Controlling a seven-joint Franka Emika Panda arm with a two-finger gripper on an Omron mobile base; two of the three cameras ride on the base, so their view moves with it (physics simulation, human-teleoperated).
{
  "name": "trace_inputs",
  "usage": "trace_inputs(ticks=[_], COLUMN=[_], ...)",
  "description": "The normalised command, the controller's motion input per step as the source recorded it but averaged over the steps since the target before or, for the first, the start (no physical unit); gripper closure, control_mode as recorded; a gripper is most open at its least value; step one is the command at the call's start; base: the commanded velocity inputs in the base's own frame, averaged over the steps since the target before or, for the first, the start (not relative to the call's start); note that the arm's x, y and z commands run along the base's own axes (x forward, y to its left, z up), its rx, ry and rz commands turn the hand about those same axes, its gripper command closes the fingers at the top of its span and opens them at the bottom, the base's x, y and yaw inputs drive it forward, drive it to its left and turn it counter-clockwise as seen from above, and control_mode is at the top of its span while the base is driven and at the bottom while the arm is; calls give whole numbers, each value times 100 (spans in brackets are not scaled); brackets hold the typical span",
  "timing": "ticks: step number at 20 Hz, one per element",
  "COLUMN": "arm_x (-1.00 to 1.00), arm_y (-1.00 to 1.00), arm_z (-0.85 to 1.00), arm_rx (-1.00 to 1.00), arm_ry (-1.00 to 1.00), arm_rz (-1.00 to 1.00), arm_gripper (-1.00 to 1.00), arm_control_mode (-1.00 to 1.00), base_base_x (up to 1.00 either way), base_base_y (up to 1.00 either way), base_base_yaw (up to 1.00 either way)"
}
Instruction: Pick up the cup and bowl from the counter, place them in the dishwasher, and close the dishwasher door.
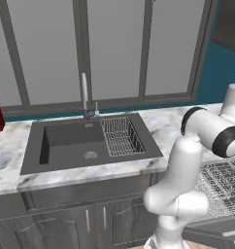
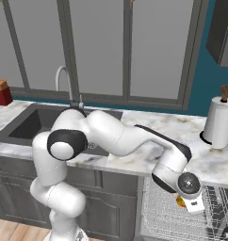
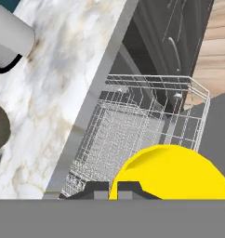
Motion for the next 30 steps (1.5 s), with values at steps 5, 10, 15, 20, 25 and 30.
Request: trace_inputs(ticks=[5, 10, 15, 20, 25, 30], arm_x=[0, 10, 34, 28, 24, 26], arm_y=[0, 0, 0, 0, -2, -6], arm_z=[-28, -39, -49, -70, -55, -42], arm_rx=[12, 12, 1, 1, 0, 0], arm_ry=[0, 2, 4, 5, 1, 0], arm_rz=[-5, -1, 0, 0, -1, -3], arm_gripper=[100, 100, 100, 100, 100, 100], arm_control_mode=[-100, -100, -100, -100, -100, -100], base_base_x=[0, 0, 0, 0, 0, 0], base_base_y=[0, 0, 0, 0, 0, 0], base_base_yaw=[0, 0, 0, 0, 0, 0])
